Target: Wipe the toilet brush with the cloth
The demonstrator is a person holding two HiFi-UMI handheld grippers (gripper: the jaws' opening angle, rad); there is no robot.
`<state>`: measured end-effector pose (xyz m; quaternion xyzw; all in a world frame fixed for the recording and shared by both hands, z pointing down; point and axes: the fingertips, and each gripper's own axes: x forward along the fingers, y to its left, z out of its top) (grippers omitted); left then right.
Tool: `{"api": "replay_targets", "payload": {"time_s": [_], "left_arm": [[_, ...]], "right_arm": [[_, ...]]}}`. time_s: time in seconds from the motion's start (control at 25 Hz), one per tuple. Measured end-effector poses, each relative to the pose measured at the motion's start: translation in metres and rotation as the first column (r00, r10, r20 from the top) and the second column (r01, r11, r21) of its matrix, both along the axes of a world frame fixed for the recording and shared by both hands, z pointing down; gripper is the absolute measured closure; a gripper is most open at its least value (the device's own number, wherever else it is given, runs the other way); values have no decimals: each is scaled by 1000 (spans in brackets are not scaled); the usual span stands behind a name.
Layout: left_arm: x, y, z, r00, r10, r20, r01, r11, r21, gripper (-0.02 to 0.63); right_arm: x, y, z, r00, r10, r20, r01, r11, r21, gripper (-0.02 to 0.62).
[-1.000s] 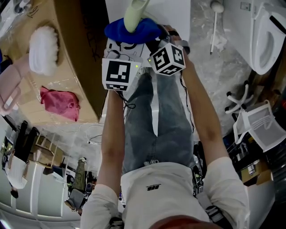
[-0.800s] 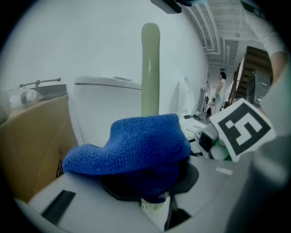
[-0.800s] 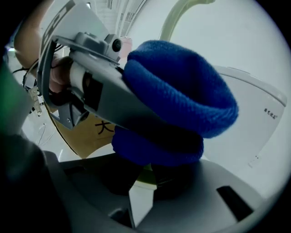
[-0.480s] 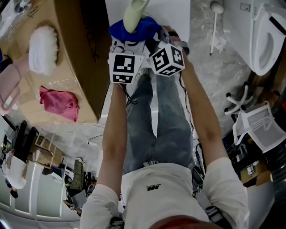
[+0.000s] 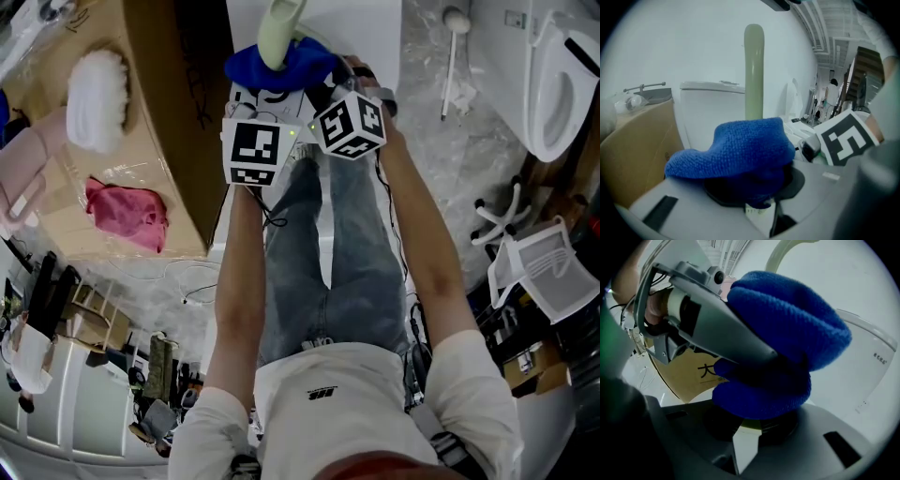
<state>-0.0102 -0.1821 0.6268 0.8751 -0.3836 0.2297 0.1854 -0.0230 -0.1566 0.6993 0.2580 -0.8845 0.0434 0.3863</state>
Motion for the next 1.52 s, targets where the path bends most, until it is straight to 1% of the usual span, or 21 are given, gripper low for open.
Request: {"api": "replay_targets", "payload": {"time_s": [0.32, 0.48, 0.56, 0.76, 1.0, 1.16, 1.32, 1.52], "left_arm": [[-4, -8, -57, 999, 1, -46, 2, 997, 82, 480], [-4, -18, -96, 994, -16, -107, 31, 990, 135, 476], [-4, -22, -113, 992, -16, -125, 35, 988, 153, 471], [-2, -29, -141, 990, -5, -138, 32, 981, 192, 449], [-7, -32, -171, 978, -40, -204, 88, 969, 229, 423], [-17, -26, -191, 969, -62, -240, 126, 957, 260, 425], [-29, -17, -208, 968, -70, -243, 140, 949, 283, 436], [-43, 1, -217, 970, -80, -231, 143, 951, 274, 437]], "right_arm": [[-1, 0, 0, 1000, 0, -4, 0, 1000, -5, 541], [-1, -1, -1, 1000, 0, -9, 0, 1000, -7, 541], [-1, -1, -1, 1000, 1, -11, -1, 1000, -8, 541], [0, 0, -1, 1000, 5, -15, -5, 1000, -9, 541], [-1, 0, 0, 1000, 20, -12, -20, 1000, -19, 541], [-1, 0, 0, 999, 34, -15, -35, 999, -32, 537], [0, -2, -5, 999, 31, -20, -31, 999, -12, 534], [5, 11, -34, 994, 101, 45, -100, 995, -16, 528]]}}
